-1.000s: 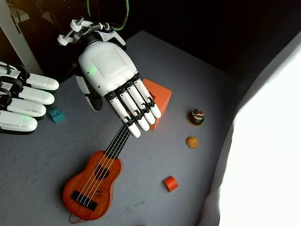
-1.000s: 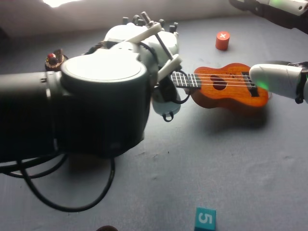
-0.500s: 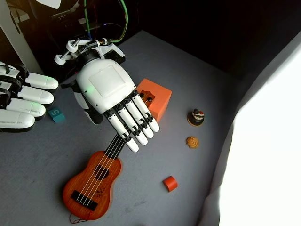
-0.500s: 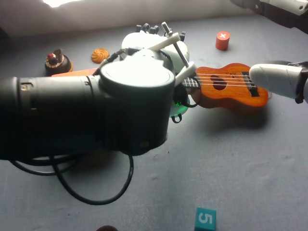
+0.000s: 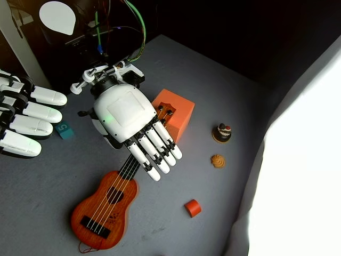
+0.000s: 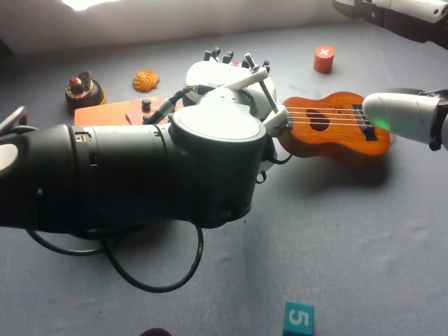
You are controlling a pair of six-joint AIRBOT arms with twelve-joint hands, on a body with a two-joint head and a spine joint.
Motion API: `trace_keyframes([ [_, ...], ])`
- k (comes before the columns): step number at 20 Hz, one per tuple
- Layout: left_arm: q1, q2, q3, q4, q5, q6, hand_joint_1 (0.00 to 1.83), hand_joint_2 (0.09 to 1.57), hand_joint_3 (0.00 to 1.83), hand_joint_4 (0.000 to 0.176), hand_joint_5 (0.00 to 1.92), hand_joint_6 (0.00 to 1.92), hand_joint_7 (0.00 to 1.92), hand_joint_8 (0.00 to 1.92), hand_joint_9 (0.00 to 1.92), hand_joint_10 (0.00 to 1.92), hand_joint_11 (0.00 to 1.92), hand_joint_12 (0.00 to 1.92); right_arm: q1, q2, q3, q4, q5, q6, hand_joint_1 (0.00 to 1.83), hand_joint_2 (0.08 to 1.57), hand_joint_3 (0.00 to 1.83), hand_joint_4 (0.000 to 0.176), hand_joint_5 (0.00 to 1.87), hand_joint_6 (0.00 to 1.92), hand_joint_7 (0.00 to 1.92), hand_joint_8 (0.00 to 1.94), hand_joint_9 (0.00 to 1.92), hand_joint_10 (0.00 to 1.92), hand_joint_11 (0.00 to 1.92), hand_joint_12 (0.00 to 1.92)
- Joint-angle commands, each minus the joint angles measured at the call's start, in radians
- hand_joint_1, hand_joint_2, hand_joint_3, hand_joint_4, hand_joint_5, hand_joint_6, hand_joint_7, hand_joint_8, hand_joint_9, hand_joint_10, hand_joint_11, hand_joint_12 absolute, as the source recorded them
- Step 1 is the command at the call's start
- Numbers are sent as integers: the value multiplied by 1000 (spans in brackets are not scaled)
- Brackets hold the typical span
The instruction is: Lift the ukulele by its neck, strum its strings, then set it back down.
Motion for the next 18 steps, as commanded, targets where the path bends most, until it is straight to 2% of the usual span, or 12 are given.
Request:
trace_keyframes([
  [1, 0, -8, 10, 102, 15, 1, 901, 1078, 5, 13, 0, 0, 0, 0, 0, 0, 0, 0, 10, 2, 1, -10, 125, -1, 11, 1310, 2, 0, 119, 4, 144, 2, 127, 13, 0, 516],
  [5, 23, -33, 53, 121, 1, -15, 905, 1088, 8, 14, 0, 0, 0, 0, 0, 0, 0, 0, 10, 2, 1, -10, 126, -2, 0, 1311, 0, 0, 84, 0, 126, 2, 101, 0, 0, 372],
  [7, 30, -44, 76, 128, -9, -16, 914, 1087, 7, 12, 0, 0, 0, 0, 0, 0, 0, 0, 10, 2, 1, -10, 126, -2, 15, 1313, 1, 0, 90, 3, 116, 1, 100, 0, 0, 361],
  [9, 39, -54, 97, 133, -20, -18, 897, 1091, 7, 16, 0, 0, 0, 0, 0, 0, 0, 0, 10, 2, 1, -10, 126, -2, 43, 1308, 0, 0, 113, 10, 127, 3, 116, 6, 0, 433],
  [11, 48, -59, 112, 139, -24, -27, 877, 1095, 7, 14, 0, 0, 0, 0, 0, 0, 0, 0, 10, 2, 1, -10, 126, -2, 21, 1311, 0, 0, 119, 10, 129, 2, 123, 8, 0, 384],
  [13, 58, -62, 124, 144, -28, -29, 872, 1110, 13, 10, 0, 0, 0, 0, 0, 0, 0, 0, 10, 2, 1, -10, 126, -2, 11, 1315, 2, 0, 114, 6, 126, 1, 127, 9, 0, 413],
  [18, 80, -63, 145, 155, -41, -38, 886, 1088, 1, 14, 0, 0, 0, 0, 0, 0, 0, 0, 10, 2, 1, -10, 126, -2, 8, 1319, 2, 0, 93, 0, 109, 0, 104, 2, 0, 356],
])
